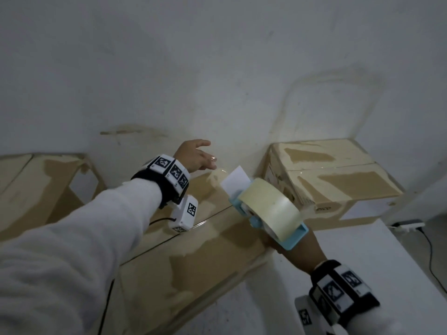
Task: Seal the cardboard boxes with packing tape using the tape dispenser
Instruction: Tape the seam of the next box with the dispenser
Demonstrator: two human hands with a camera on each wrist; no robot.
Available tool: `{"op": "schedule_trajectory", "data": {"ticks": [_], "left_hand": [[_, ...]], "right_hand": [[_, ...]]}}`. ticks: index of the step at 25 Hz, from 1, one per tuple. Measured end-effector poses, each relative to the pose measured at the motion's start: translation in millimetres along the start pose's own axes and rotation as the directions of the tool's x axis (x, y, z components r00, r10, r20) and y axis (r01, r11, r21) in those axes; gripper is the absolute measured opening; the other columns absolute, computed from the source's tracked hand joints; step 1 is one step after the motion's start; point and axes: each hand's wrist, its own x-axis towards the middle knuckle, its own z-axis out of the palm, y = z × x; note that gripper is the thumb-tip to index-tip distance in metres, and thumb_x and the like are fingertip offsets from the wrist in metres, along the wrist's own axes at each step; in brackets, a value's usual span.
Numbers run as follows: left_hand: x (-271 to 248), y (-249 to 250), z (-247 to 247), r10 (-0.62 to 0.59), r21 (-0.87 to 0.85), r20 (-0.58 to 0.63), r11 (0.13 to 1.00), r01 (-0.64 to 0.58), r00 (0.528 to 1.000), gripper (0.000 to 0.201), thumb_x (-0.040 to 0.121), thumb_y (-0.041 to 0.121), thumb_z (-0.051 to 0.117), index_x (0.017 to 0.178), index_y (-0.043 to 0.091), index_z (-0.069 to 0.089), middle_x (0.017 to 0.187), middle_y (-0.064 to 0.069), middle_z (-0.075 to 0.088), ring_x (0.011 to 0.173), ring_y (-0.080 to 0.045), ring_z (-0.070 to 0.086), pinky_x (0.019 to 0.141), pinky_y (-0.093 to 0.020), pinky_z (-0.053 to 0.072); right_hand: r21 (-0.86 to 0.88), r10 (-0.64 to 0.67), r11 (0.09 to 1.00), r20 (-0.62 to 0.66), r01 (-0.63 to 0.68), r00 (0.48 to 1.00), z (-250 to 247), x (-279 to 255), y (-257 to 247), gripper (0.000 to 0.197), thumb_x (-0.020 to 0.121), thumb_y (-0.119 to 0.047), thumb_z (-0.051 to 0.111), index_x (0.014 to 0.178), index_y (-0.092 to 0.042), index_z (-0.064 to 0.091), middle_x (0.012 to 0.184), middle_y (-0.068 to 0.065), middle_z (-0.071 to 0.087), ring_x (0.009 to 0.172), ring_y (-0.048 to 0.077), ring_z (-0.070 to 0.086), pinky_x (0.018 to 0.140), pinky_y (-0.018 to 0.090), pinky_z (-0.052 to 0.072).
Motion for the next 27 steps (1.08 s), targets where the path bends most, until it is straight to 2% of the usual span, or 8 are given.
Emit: {"op": "schedule_trajectory", "data": {"ticks": [3,5,7,9,12,17,23,27], "left_hand": [[21,-1,2,0.022,0.018,-0.031,1.000,-0.021,0.999,0.075,0.066,-0.013,0.074,0.133,0.007,0.047,0.085,-0.008,0.070,0.087,-0.020,0.068,0.084,-0.031,0.055],[35,-2,9,0.028,0.085,-0.025,0.996,-0.025,0.999,0.078,0.066,-0.011,0.075,0.135,0.009,0.047,0.089,-0.008,0.071,0.092,-0.020,0.067,0.090,-0.032,0.052],[47,-5,15,0.027,0.157,-0.027,0.987,-0.023,0.999,0.077,0.068,-0.008,0.075,0.136,0.011,0.045,0.097,-0.010,0.072,0.093,-0.016,0.064,0.086,-0.026,0.047],[57,-8,17,0.029,0.196,-0.037,0.980,-0.021,0.999,0.077,0.070,-0.007,0.074,0.138,0.009,0.043,0.106,-0.014,0.071,0.093,-0.015,0.062,0.088,-0.025,0.046],[70,-10,15,0.006,0.177,-0.033,0.984,0.000,0.999,0.082,0.068,-0.010,0.073,0.141,0.002,0.036,0.112,-0.021,0.067,0.094,-0.018,0.061,0.099,-0.035,0.047],[85,-14,13,-0.074,0.221,-0.003,0.973,0.073,0.997,0.085,0.066,-0.014,0.074,0.141,0.002,0.036,0.106,-0.022,0.069,0.099,-0.026,0.064,0.095,-0.034,0.049],[104,-36,11,-0.173,0.322,0.026,0.934,0.156,0.985,0.088,0.062,-0.002,0.078,0.140,0.013,0.040,0.110,-0.019,0.067,0.102,-0.032,0.065,0.095,-0.045,0.051],[95,-31,15,-0.204,0.351,0.018,0.918,0.185,0.979,0.084,0.076,0.001,0.072,0.146,0.011,0.028,0.122,-0.022,0.060,0.108,-0.034,0.062,0.095,-0.043,0.051]], "right_hand": [[0.032,-0.011,0.999,-0.037,0.012,0.999,1,16,-4,0.017,0.077,-0.004,0.070,0.070,-0.007,0.055,0.058,0.004,0.053,0.061,0.026,0.056,0.068,0.045,0.053],[0.165,-0.038,0.985,-0.110,0.056,0.993,3,17,-8,0.019,0.072,-0.015,0.073,0.069,-0.005,0.059,0.057,0.018,0.059,0.054,0.037,0.057,0.058,0.052,0.051],[0.323,-0.034,0.942,-0.180,0.092,0.983,4,19,-15,0.013,0.065,-0.027,0.075,0.066,-0.021,0.063,0.058,0.013,0.063,0.051,0.033,0.058,0.049,0.045,0.048],[0.398,-0.050,0.909,-0.193,0.125,0.980,3,25,-22,0.023,0.066,-0.015,0.078,0.065,-0.034,0.064,0.058,0.003,0.064,0.052,0.019,0.058,0.052,0.036,0.046],[0.471,-0.015,0.875,-0.195,0.107,0.981,2,41,-23,0.030,0.068,-0.001,0.074,0.062,-0.028,0.062,0.056,0.001,0.062,0.052,0.019,0.056,0.052,0.034,0.044],[0.534,0.023,0.843,-0.161,0.068,0.987,7,47,-22,0.029,0.069,0.001,0.073,0.058,-0.018,0.054,0.049,0.007,0.055,0.048,0.021,0.048,0.051,0.035,0.039],[0.486,-0.012,0.869,-0.165,0.092,0.986,10,51,-18,0.033,0.070,-0.003,0.076,0.062,-0.032,0.063,0.053,-0.002,0.062,0.052,0.017,0.054,0.054,0.034,0.043],[0.471,-0.003,0.878,-0.181,0.089,0.983,11,50,-18,0.032,0.068,-0.004,0.077,0.067,-0.034,0.064,0.061,0.001,0.066,0.056,0.018,0.058,0.056,0.037,0.047]]}}
